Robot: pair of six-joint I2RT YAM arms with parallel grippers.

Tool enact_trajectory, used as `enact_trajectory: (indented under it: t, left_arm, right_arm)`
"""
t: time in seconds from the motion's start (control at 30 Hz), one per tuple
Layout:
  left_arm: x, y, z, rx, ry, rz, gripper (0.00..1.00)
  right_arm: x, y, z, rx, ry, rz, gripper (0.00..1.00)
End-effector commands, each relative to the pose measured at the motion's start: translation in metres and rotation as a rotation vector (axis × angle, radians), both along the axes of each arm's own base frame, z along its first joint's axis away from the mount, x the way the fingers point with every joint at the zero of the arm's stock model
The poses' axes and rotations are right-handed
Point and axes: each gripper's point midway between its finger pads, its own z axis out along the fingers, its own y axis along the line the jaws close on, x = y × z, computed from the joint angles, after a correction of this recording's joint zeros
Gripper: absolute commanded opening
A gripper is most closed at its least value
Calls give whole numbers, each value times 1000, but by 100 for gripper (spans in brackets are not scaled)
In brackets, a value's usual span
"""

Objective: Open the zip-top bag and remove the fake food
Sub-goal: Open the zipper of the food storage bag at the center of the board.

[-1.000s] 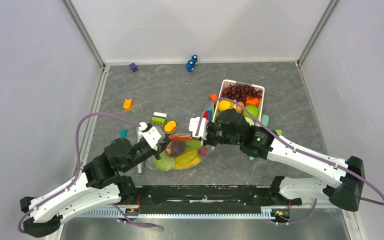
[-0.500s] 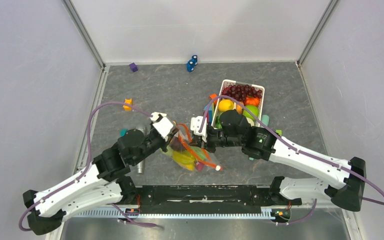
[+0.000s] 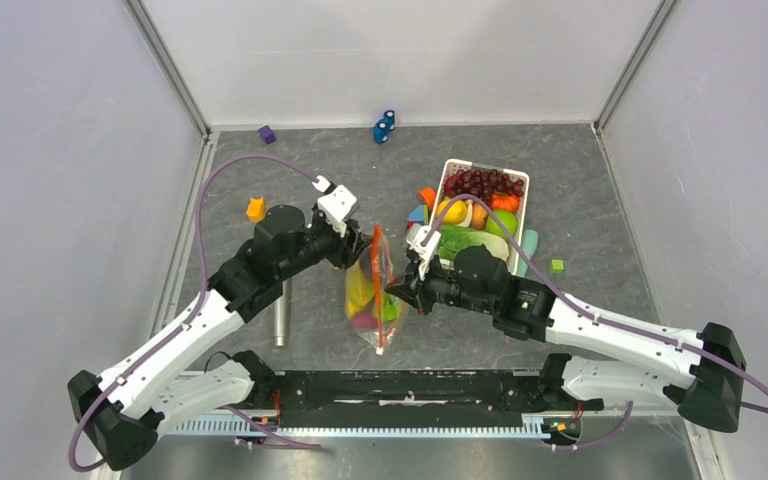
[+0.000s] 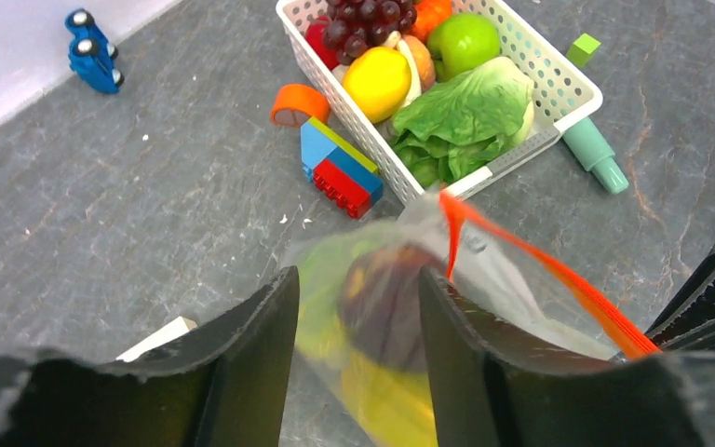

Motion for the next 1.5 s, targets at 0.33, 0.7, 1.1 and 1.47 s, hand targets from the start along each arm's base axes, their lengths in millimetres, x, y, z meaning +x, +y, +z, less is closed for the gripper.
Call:
enact_trajectory:
  t: [0.33,0.7,1.1,1.47]
  left_arm:
    - [-9,29,16,-235,169,243,87]
    - [-39,-21,1,-266,378,-19,77]
    - [-67,-40,-10,-312,536,-119,74]
    - [-94,-79,-31,-290,638,-167,61]
  right_arm:
    - [19,0,54,218,-48,-141,0]
    - [33,-44,18,182,70,-389,0]
    - [28,-68,-18,192,171,-480,0]
    - [31,-78,-10,289,195,-535,0]
